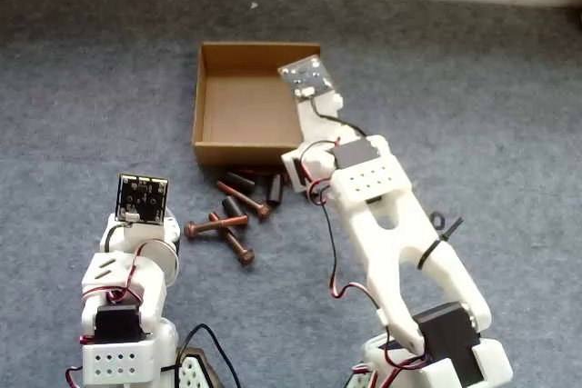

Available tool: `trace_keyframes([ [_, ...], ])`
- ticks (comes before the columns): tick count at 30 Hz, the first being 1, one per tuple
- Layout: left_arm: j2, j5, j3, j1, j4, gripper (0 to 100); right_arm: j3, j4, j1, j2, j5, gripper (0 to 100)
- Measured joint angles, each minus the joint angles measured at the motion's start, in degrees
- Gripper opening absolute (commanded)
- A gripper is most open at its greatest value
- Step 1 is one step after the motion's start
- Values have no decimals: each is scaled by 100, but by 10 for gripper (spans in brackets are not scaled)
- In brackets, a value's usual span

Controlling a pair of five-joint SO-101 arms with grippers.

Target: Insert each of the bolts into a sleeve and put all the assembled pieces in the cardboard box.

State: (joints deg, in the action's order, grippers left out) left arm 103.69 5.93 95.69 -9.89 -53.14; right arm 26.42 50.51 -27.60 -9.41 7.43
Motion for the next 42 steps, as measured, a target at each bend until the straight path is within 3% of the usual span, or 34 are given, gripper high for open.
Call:
trace_keyframes([
  [16, 0, 422, 35, 0, 0, 7, -774, 0, -9, 2277, 0, 141],
  [21, 0, 422, 35, 0, 0, 7, -1029, 9, 97, 2585, 0, 3],
  [26, 0, 422, 35, 0, 9, 7, -1187, 97, 132, 2681, 0, 5],
  [33, 0, 422, 35, 0, 9, 7, -1090, 677, 88, 1591, -9, 5],
  [42, 0, 422, 35, 0, 9, 7, 642, 800, 88, -1152, -9, 5],
])
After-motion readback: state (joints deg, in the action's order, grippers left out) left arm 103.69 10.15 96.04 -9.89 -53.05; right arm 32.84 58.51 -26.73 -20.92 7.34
